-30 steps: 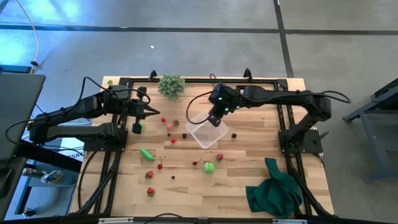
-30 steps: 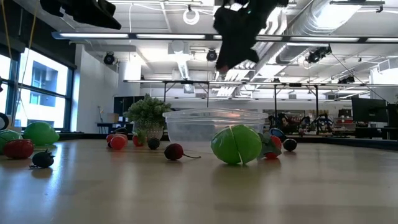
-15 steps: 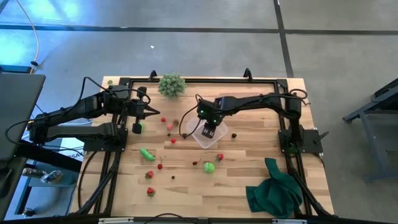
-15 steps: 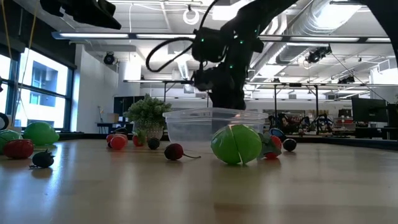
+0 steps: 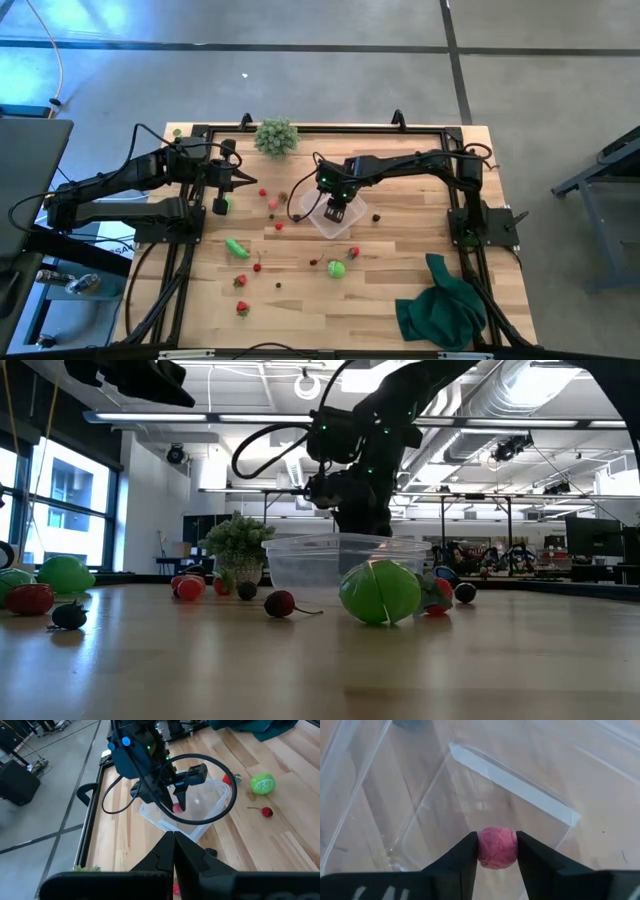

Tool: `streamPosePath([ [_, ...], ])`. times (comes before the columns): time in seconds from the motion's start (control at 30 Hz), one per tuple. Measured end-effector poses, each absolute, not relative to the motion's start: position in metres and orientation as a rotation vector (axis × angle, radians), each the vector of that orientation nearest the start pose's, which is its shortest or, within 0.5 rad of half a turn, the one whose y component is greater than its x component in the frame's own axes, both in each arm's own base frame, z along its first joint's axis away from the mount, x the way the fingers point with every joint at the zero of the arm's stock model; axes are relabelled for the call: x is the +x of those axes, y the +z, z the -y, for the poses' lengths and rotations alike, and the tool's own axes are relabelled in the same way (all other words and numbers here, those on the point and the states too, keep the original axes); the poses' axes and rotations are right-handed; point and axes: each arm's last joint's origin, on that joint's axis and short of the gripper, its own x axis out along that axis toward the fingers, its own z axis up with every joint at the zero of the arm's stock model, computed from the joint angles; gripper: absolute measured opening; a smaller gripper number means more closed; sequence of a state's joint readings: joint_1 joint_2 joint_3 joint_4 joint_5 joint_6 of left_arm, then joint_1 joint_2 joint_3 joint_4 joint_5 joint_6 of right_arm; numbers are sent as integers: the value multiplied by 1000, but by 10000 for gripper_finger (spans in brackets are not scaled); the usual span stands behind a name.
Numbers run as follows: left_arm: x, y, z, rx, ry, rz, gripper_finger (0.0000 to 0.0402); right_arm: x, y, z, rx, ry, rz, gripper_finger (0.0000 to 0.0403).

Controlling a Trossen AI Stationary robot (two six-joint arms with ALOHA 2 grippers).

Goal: Pick and placing Produce into tupperware
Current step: Put the pink peach into the transparent bin, then put the black cherry into the transparent bin

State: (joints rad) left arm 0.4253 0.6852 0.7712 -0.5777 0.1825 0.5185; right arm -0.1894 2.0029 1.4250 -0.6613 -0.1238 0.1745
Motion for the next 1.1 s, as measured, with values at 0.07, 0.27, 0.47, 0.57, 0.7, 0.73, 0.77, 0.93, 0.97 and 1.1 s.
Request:
streamPosePath([
  [0.07,129,306,-53,359,110,-518,1,393,168,72,345,-165,-1219,128],
  [0.27,129,306,-53,359,110,-518,1,394,168,72,342,-169,-1219,145],
  [0.47,129,306,-53,359,110,-518,1,394,168,72,340,-170,-1217,158],
  [0.57,129,306,-53,359,110,-518,1,392,174,72,337,-152,-1220,157],
  [0.7,129,306,-53,359,110,-518,1,388,212,72,294,-157,-1179,154],
  [0.73,129,306,-53,359,110,-518,1,384,224,72,274,-168,-1167,153],
  [0.77,129,306,-53,359,110,-518,1,381,236,72,249,-187,-1146,151],
  [0.93,129,306,-53,359,110,-518,1,347,302,69,170,-295,-1007,146],
  [0.97,129,306,-53,359,110,-518,1,337,313,68,163,-326,-990,145],
  [1.1,129,306,-53,359,110,-518,1,294,350,62,206,-471,-957,145],
])
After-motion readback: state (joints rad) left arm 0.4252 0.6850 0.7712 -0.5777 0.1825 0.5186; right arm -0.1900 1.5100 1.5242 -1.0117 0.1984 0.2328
